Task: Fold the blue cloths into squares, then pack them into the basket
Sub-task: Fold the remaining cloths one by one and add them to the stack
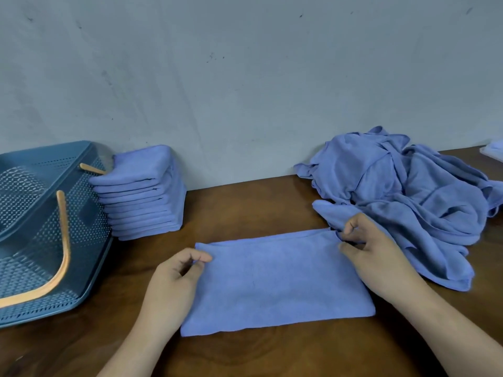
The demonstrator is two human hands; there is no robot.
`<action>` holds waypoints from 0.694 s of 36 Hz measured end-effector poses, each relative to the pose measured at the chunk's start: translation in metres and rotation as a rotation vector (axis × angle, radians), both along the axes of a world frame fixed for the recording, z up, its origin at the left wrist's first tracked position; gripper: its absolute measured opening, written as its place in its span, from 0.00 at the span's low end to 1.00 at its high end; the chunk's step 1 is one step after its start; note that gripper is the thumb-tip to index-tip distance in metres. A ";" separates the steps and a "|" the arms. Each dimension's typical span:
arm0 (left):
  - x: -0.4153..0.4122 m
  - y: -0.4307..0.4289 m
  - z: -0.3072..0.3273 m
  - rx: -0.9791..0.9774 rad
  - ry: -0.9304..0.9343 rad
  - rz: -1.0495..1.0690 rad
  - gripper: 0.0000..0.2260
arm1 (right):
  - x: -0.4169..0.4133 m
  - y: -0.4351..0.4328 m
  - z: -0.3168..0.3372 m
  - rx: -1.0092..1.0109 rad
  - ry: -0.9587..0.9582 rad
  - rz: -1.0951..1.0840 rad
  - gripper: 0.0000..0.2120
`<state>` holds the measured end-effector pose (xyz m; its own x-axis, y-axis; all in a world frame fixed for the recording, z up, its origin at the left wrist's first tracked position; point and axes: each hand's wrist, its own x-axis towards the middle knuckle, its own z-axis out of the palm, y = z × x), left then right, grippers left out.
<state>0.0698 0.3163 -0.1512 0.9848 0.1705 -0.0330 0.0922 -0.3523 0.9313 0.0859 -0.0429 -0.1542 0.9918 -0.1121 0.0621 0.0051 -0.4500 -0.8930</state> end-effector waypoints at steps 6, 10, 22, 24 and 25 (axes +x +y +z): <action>0.004 -0.001 -0.004 0.027 -0.038 0.016 0.15 | 0.002 0.001 -0.008 -0.116 0.026 0.010 0.18; 0.002 -0.004 -0.003 0.031 -0.072 0.030 0.14 | 0.002 0.007 -0.010 -0.055 -0.030 -0.078 0.17; 0.006 0.003 -0.011 0.153 -0.022 -0.009 0.16 | -0.001 0.014 -0.005 -0.265 0.059 -0.027 0.18; 0.006 0.003 -0.010 0.162 -0.021 -0.030 0.18 | -0.002 0.016 -0.003 -0.305 0.072 -0.016 0.22; 0.004 0.003 -0.008 0.176 -0.021 -0.041 0.19 | -0.004 0.017 -0.002 -0.327 0.073 -0.008 0.24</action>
<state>0.0739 0.3193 -0.1587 0.9912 0.1313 0.0144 0.0555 -0.5130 0.8566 0.0822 -0.0254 -0.1561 0.9941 -0.1056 0.0248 -0.0583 -0.7128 -0.6989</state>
